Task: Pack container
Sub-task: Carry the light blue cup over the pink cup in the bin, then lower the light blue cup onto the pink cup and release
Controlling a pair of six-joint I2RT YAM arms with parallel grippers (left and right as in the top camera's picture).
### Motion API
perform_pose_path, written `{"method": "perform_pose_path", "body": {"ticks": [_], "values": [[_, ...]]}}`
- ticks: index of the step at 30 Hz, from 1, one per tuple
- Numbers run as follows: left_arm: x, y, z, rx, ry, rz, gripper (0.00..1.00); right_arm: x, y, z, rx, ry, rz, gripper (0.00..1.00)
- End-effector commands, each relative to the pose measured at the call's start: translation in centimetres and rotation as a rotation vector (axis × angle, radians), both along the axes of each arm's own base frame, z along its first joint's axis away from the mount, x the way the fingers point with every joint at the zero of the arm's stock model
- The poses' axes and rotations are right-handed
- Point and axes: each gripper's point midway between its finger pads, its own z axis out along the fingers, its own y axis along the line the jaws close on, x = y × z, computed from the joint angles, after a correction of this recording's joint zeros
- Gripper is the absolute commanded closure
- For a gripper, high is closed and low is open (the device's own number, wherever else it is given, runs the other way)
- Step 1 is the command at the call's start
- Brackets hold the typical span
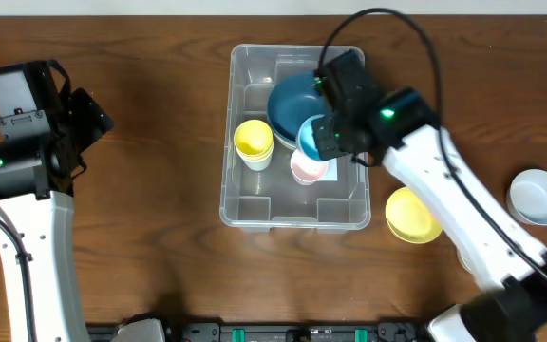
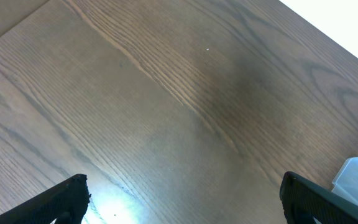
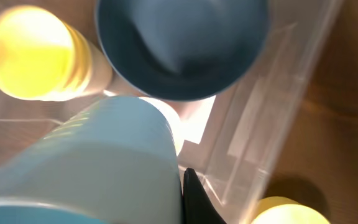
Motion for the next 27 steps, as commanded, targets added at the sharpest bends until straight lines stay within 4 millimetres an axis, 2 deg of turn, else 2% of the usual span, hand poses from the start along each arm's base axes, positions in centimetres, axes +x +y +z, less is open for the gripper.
{"method": "perform_pose_path", "body": {"ticks": [1,6,10,11,13,16,27], "values": [[0.1,0.4,0.3,0.009,-0.003,0.012,0.02,-0.5,0.4,-2.6,-0.053,0.064,0.004,0.99],[0.0,0.4,0.2,0.009,-0.002,0.012,0.02,-0.5,0.4,-5.0,-0.090,0.126,-0.005,0.99],[0.1,0.4,0.3,0.009,-0.003,0.012,0.02,-0.5,0.4,-5.3,-0.095,0.133,-0.005,0.95],[0.1,0.4,0.3,0.009,-0.003,0.012,0.02,-0.5,0.4,-5.3,-0.095,0.132,-0.005,0.91],[0.0,0.4,0.2,0.009,-0.002,0.012,0.02,-0.5,0.4,-5.3,-0.096,0.133,-0.005,0.66],[0.1,0.4,0.3,0.009,-0.003,0.012,0.02,-0.5,0.4,-5.3,-0.095,0.132,-0.005,0.53],[0.1,0.4,0.3,0.009,-0.003,0.012,0.02,0.0,1.0,-5.0,-0.051,0.122,0.003,0.54]]}}
